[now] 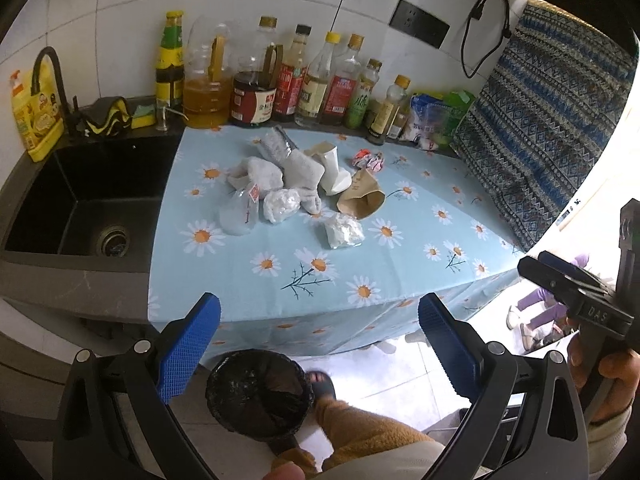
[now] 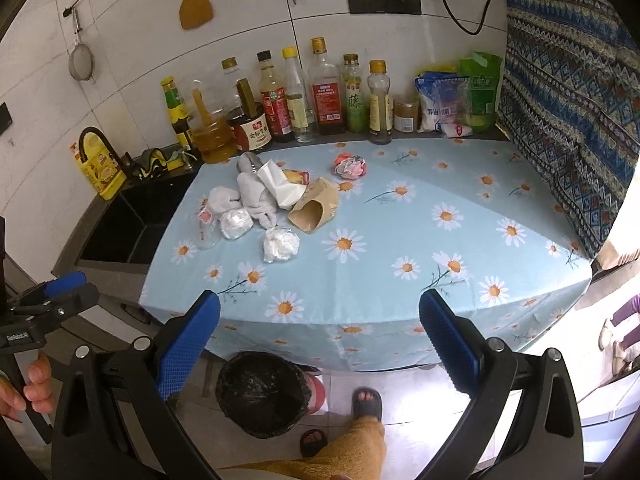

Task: Collect trash
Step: 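Grasp the tissue-filled plastic bag with the left gripper while the right grasps the red wrapper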

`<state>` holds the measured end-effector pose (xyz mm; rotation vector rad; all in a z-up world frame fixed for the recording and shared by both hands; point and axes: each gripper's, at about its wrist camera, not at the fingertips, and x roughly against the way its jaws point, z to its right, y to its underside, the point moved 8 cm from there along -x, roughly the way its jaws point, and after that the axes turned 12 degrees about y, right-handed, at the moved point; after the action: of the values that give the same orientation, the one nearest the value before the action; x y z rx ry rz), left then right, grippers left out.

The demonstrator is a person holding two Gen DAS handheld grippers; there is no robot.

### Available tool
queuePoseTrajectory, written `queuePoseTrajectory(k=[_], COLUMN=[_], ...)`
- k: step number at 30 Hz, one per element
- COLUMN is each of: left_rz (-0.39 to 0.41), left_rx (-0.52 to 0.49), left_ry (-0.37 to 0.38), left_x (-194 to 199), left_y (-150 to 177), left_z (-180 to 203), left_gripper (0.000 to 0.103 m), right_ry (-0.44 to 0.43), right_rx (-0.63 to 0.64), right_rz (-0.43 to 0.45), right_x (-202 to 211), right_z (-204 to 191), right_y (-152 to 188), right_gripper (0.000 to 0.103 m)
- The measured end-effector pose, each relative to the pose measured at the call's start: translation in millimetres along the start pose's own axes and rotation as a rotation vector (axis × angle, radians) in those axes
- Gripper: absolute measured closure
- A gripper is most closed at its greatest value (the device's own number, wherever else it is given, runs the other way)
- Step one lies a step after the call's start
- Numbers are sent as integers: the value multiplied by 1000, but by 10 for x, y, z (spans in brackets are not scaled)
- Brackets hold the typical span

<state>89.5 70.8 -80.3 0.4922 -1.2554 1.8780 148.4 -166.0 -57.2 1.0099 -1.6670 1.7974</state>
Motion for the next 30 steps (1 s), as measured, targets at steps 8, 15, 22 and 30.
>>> queuePoseTrajectory(k=[8,15,22,30], left_rz=[-4,-86,-150,-182], left_rx=[39,91,120,168], left_ry=[14,26,-56,-156], left_x=[-336,-899,-1443,-1893], left_y=[-167,-272,-354,-448], left_z=[-80,-37,4,-19], left_gripper=[7,7,8,8], right_ry=[-79,-134,-196,-268], right_rx=[-12,20,56,157], right_rz=[-37,-68,-114,-155], right_x=[-509,-1131,-1783,-2424], right_z=[117,294,498,481], right_y=[-351,-805,-1164,-1457], right_gripper=[4,4,4,8])
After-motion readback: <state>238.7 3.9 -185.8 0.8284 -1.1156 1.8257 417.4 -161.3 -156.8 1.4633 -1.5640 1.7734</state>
